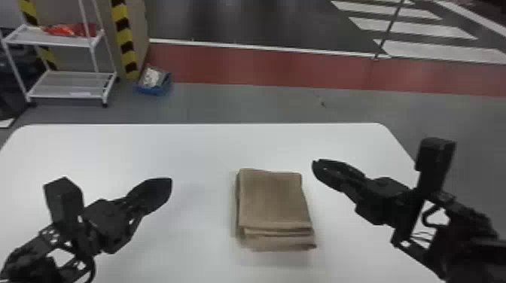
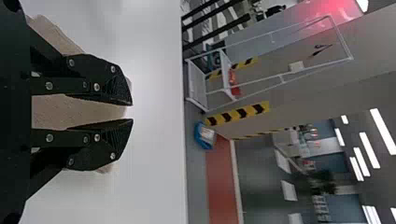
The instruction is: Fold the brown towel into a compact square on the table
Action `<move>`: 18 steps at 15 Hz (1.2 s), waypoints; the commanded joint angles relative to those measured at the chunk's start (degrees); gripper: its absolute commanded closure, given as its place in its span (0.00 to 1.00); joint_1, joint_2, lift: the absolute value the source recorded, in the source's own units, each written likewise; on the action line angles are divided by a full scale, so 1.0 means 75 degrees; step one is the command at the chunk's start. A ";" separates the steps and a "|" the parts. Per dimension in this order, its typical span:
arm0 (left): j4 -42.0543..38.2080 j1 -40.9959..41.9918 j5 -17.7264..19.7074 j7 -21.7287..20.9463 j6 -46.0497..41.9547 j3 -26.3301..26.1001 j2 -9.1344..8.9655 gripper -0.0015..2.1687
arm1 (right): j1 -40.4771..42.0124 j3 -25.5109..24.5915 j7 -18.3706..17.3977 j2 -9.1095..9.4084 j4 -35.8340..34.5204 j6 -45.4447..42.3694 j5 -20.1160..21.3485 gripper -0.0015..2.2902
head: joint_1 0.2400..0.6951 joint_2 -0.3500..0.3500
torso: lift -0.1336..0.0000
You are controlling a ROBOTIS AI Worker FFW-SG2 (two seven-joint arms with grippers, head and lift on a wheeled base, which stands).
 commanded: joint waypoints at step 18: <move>-0.1123 0.3102 0.1007 0.2029 -0.3230 0.1628 -0.0538 0.02 | 0.3110 0.1902 -0.3485 0.0007 0.1332 -0.6719 0.0270 0.03 | 1.00 0.67 | 0.07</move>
